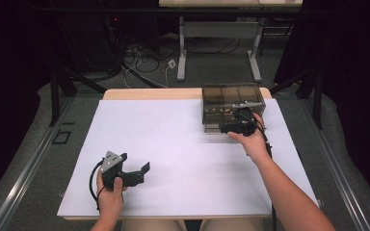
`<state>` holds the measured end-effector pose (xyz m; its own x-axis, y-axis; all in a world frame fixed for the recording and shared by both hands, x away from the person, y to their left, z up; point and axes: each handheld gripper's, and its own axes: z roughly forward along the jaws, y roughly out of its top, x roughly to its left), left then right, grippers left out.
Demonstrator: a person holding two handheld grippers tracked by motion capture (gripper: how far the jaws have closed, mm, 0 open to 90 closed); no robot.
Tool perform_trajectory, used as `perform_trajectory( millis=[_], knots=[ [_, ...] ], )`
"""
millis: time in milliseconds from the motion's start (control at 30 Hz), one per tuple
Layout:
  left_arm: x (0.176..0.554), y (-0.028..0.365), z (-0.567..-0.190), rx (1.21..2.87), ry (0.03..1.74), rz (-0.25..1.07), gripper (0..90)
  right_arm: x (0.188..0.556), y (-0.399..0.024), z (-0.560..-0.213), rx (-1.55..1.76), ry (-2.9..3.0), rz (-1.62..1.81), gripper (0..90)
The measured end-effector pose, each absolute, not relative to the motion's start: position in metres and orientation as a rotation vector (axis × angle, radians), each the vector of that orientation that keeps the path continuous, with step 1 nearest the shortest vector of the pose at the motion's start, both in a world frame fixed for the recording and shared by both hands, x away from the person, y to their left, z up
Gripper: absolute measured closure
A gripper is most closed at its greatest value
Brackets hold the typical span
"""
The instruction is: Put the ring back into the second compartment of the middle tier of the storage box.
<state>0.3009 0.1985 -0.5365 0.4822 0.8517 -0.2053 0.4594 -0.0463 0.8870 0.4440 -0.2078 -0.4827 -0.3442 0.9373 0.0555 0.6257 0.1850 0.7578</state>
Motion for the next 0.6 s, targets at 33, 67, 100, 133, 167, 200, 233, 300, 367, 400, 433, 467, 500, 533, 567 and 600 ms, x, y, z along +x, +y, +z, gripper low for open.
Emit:
perform_trajectory(
  millis=[33,67,100,133,167,200,233,300,367,400,433,467,500,533,567,600],
  knots=[
    [0.301,0.198,-0.536,1.681,1.135,0.468,1.4,0.442,-0.207,-0.482,1.461,2.048,0.989,13.5],
    [0.301,0.199,-0.536,1.682,1.135,0.468,1.4,0.441,-0.206,-0.48,1.446,2.052,0.989,12.7],
    [0.301,0.199,-0.537,1.683,1.135,0.468,1.4,0.439,-0.205,-0.479,1.442,2.054,0.994,12.3],
    [0.301,0.199,-0.536,1.682,1.136,0.467,1.4,0.437,-0.204,-0.478,1.438,2.059,1.005,11.5],
    [0.301,0.199,-0.536,1.681,1.135,0.467,1.4,0.435,-0.203,-0.476,1.433,2.063,1.016,10.1],
    [0.301,0.198,-0.536,1.681,1.135,0.467,1.4,0.432,-0.202,-0.475,1.423,2.066,1.022,8.7],
    [0.301,0.198,-0.536,1.681,1.134,0.467,1.4,0.43,-0.202,-0.474,1.41,2.075,1.03,7.1],
    [0.301,0.198,-0.536,1.681,1.134,0.467,1.4,0.425,-0.2,-0.472,1.393,2.085,1.054,3.5],
    [0.301,0.198,-0.537,1.682,1.134,0.466,1.4,0.419,-0.2,-0.47,1.382,2.094,1.082,0.5],
    [0.301,0.198,-0.537,1.682,1.134,0.467,1.4,0.417,-0.199,-0.469,1.376,2.098,1.093,0.0],
    [0.301,0.198,-0.537,1.681,1.134,0.467,1.3,0.414,-0.199,-0.468,1.366,2.099,1.11,0.0],
    [0.301,0.198,-0.537,1.682,1.134,0.467,1.4,0.411,-0.198,-0.467,1.367,2.101,1.117,0.0],
    [0.301,0.198,-0.537,1.683,1.134,0.467,1.4,0.408,-0.198,-0.467,1.359,2.102,1.122,0.0],
    [0.301,0.198,-0.537,1.682,1.134,0.467,1.4,0.406,-0.198,-0.466,1.352,2.109,1.129,0.0],
    [0.301,0.198,-0.537,1.682,1.134,0.467,1.4,0.403,-0.198,-0.465,1.35,2.112,1.136,0.0],
    [0.301,0.198,-0.537,1.682,1.134,0.467,1.4,0.4,-0.198,-0.464,1.339,2.112,1.137,0.0]
  ],
)
